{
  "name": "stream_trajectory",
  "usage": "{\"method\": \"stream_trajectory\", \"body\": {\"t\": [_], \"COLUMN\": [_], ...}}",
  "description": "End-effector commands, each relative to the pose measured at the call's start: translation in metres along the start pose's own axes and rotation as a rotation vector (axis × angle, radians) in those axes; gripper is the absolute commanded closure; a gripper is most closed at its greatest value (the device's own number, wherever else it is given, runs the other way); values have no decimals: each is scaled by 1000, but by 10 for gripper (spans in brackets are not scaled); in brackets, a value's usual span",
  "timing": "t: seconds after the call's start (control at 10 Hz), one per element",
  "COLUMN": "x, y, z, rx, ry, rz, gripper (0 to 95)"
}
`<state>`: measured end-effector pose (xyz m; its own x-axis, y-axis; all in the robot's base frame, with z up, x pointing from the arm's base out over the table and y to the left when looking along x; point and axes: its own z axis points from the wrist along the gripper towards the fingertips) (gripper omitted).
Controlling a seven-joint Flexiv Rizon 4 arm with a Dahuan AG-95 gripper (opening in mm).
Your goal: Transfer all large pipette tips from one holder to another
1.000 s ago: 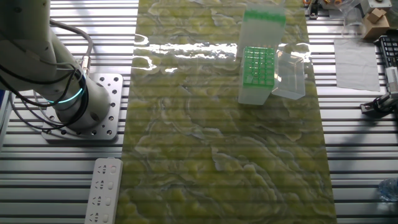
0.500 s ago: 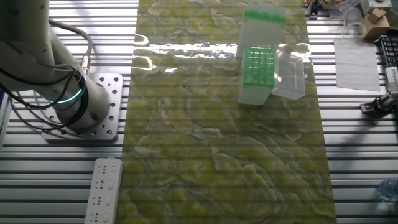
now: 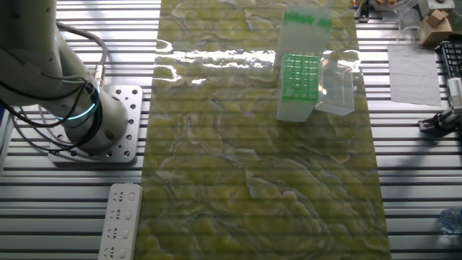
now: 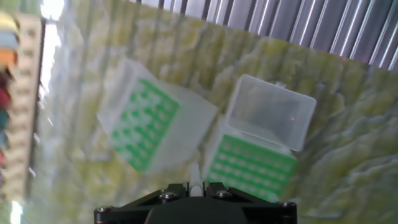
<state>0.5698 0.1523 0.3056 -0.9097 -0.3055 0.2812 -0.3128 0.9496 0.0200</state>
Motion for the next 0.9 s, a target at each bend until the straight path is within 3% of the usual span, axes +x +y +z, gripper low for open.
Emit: {"method": "stream_trajectory", "body": {"t": [0.1,0.4,0.9], "x": [32,50,62], "y": [-26,-43,-69], "z": [10,19,35], "rx": [86,132,148], "ry": [37,56,39], "rz": [-168,-246,-305], "gripper": [950,950,950]}}
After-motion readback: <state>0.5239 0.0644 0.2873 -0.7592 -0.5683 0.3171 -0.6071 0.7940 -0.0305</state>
